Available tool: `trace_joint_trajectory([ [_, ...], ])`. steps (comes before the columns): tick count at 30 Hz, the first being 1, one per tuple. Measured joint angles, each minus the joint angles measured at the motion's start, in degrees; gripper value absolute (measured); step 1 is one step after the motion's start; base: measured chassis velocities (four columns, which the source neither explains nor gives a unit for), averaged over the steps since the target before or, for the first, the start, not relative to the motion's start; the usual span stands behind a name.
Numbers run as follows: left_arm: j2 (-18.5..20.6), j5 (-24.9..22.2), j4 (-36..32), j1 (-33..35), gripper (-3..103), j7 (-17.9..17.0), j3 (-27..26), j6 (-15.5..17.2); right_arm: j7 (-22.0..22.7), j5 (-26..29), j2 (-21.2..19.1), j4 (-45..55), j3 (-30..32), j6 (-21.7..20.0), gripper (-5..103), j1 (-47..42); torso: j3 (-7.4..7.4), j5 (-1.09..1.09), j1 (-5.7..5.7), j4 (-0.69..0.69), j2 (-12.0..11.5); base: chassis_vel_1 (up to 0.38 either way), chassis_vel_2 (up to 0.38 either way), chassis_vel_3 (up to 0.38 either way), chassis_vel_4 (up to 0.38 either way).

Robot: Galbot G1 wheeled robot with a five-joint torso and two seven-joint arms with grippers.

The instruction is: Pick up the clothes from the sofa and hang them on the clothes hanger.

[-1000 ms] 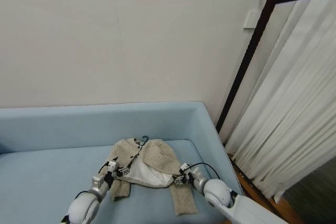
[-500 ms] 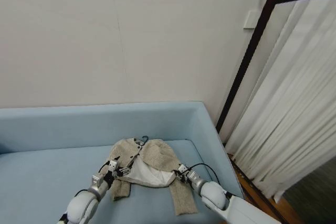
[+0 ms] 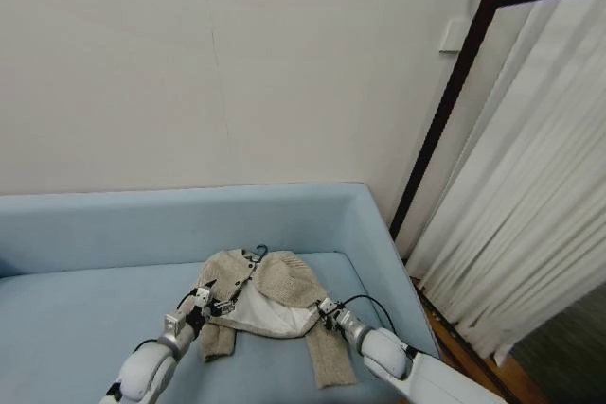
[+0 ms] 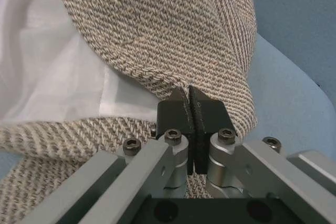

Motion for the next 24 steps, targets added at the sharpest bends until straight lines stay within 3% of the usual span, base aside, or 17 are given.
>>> trace_joint_trajectory([
  [7, -0.05, 0.11, -0.59, 0.17, 100, 0.00, 0.07, 0.04, 4.74, 9.38, -1.07, 8.19, -0.22, -3.48, 1, 0.16, 0.00, 0.00, 0.00, 0.00, 0.00, 0.000, 0.000, 0.000, 0.000],
  [9, -0.08, 0.16, -0.82, 0.18, 100, -0.02, 0.07, 0.16, 8.85, 17.16, -2.17, 13.58, -2.19, -7.54, 1, 1.94, 0.00, 0.00, 0.00, 0.00, 0.00, 0.000, 0.000, 0.000, 0.000],
  [10, -0.08, 0.16, -0.82, 0.18, 100, -0.02, 0.07, 0.16, 8.85, 17.16, -2.17, 13.58, -2.19, -7.54, 1, 1.94, 0.00, 0.00, 0.00, 0.00, 0.00, 0.000, 0.000, 0.000, 0.000],
  [11, -0.24, 0.23, -0.86, 0.20, 100, -0.02, 0.09, 0.18, 10.94, 21.28, -2.55, 15.78, -3.34, -9.37, 1, 3.13, 0.00, 0.00, 0.00, 0.00, 0.00, 0.000, 0.000, 0.000, 0.000],
  [13, -1.03, 0.45, -0.94, 0.36, 100, -0.03, 0.18, 0.20, 16.66, 34.16, -2.66, 20.59, -7.22, -12.98, 1, 7.09, 0.00, -0.01, 0.00, -0.01, 0.00, 0.000, 0.000, 0.000, 0.000],
  [14, -1.03, 0.45, -0.94, 0.36, 100, -0.03, 0.18, 0.20, 16.66, 34.16, -2.66, 20.59, -7.22, -12.98, 1, 7.09, 0.00, -0.01, 0.00, -0.01, 0.00, 0.000, 0.000, 0.000, 0.000],
  [18, -2.80, 1.52, -0.91, 0.62, 100, -0.13, 0.48, 0.20, 23.35, 49.74, 2.06, 22.35, -14.11, -14.97, 1, 14.26, 0.00, -0.01, 0.00, 0.00, 0.01, 0.000, 0.000, 0.000, 0.000],
  [19, -2.80, 1.52, -0.91, 0.62, 100, -0.13, 0.48, 0.20, 23.35, 49.74, 2.06, 22.35, -14.11, -14.97, 1, 14.26, 0.00, -0.01, 0.00, 0.00, 0.01, 0.000, 0.000, 0.000, 0.000],
  [21, -3.36, 1.90, -1.30, 0.97, 100, -0.31, 0.48, 0.21, 25.73, 55.37, 7.16, 19.61, -17.90, -15.09, 1, 17.78, 0.00, -0.01, 0.00, 0.02, 0.01, 0.000, 0.000, 0.000, 0.000],
  [24, -3.44, 2.06, -1.63, 1.18, 100, -0.35, 0.33, 0.20, 25.87, 56.04, 10.03, 17.23, -19.50, -15.01, 1, 19.09, 0.00, 0.00, 0.00, 0.02, 0.01, 0.000, 0.000, 0.000, 0.000],
])
